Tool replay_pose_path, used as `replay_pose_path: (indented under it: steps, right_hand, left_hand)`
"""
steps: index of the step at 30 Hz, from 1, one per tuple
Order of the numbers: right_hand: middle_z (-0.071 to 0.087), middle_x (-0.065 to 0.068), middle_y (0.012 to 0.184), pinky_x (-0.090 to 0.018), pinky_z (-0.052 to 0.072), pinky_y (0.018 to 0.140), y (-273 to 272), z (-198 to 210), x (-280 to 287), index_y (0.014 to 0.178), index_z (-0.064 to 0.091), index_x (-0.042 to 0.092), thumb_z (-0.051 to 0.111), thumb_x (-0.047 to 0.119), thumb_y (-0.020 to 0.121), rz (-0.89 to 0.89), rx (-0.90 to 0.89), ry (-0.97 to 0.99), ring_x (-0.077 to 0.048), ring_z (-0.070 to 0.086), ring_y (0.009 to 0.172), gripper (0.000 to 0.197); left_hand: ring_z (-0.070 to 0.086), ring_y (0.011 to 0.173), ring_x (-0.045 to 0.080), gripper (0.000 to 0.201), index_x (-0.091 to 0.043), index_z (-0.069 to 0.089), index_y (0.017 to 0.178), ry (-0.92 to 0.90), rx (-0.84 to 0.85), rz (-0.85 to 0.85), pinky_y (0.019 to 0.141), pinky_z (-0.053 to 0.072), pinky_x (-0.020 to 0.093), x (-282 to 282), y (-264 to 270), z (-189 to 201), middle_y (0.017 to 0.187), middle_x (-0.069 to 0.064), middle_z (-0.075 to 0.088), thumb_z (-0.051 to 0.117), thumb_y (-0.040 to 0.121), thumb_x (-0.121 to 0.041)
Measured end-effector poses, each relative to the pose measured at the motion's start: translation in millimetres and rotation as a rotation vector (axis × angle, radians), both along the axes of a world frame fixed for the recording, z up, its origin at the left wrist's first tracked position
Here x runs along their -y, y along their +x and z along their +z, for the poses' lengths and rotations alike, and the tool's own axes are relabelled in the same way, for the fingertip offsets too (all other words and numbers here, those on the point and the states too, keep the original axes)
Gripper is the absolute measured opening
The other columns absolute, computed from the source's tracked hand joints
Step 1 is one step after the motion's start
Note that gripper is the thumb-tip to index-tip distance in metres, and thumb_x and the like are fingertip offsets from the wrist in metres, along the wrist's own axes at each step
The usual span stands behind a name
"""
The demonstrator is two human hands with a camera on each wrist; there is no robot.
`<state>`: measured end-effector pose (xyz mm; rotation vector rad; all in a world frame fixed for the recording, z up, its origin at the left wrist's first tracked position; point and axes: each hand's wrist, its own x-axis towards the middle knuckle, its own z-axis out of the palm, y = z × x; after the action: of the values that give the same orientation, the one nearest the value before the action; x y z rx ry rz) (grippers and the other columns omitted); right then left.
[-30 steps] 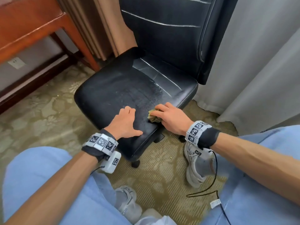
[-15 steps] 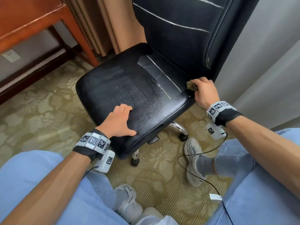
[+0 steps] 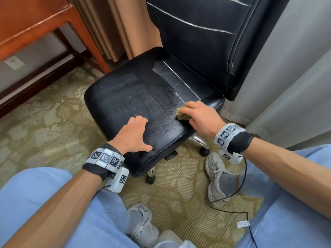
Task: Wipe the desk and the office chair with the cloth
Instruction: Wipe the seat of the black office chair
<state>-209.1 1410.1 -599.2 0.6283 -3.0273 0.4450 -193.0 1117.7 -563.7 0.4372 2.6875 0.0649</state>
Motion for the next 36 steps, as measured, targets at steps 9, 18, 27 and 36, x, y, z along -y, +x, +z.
replay_pose_path:
  steps: [9,18,27,36]
  right_hand:
    - [0.061,-0.006,0.132,-0.048,0.053,0.095,-59.0,3.3,-82.3,0.134,0.063,0.024,0.056,0.005,0.088,-0.473,-0.015,-0.1,-0.037,0.06,0.118,0.05]
    - [0.061,0.008,0.123,-0.044,0.054,0.087,-18.5,6.9,27.4,0.123,0.067,0.029,0.058,0.009,0.085,0.18,0.066,-0.003,-0.022,0.054,0.113,0.044]
    - [0.062,-0.001,0.129,-0.048,0.052,0.097,-109.5,26.2,-49.0,0.127,0.068,0.028,0.058,0.005,0.087,-0.169,0.014,0.065,-0.033,0.057,0.12,0.047]
    - [0.064,0.005,0.122,-0.041,0.053,0.092,-81.4,28.4,-5.9,0.123,0.069,0.03,0.061,0.006,0.083,0.116,0.118,0.115,-0.024,0.061,0.11,0.048]
  left_hand:
    - [0.038,0.127,0.02,0.101,-0.013,0.033,0.151,0.006,-0.026,0.012,0.094,0.045,0.034,-15.3,7.1,-0.8,0.142,0.0,0.037,0.08,0.075,-0.06]
    - [0.045,0.125,0.024,0.088,-0.015,0.04,0.146,-0.076,0.001,-0.029,0.094,0.048,0.038,-30.3,6.1,6.0,0.137,0.002,0.042,0.074,0.082,-0.065]
    - [0.047,0.117,0.026,0.081,-0.015,0.043,0.141,-0.079,-0.014,-0.139,0.087,0.049,0.039,-46.3,-14.2,16.0,0.134,0.003,0.043,0.08,0.08,-0.054]
    - [0.042,0.126,0.027,0.097,-0.016,0.035,0.151,-0.079,-0.004,-0.135,0.089,0.046,0.042,-53.0,-67.6,29.7,0.14,0.004,0.039,0.085,0.075,-0.05]
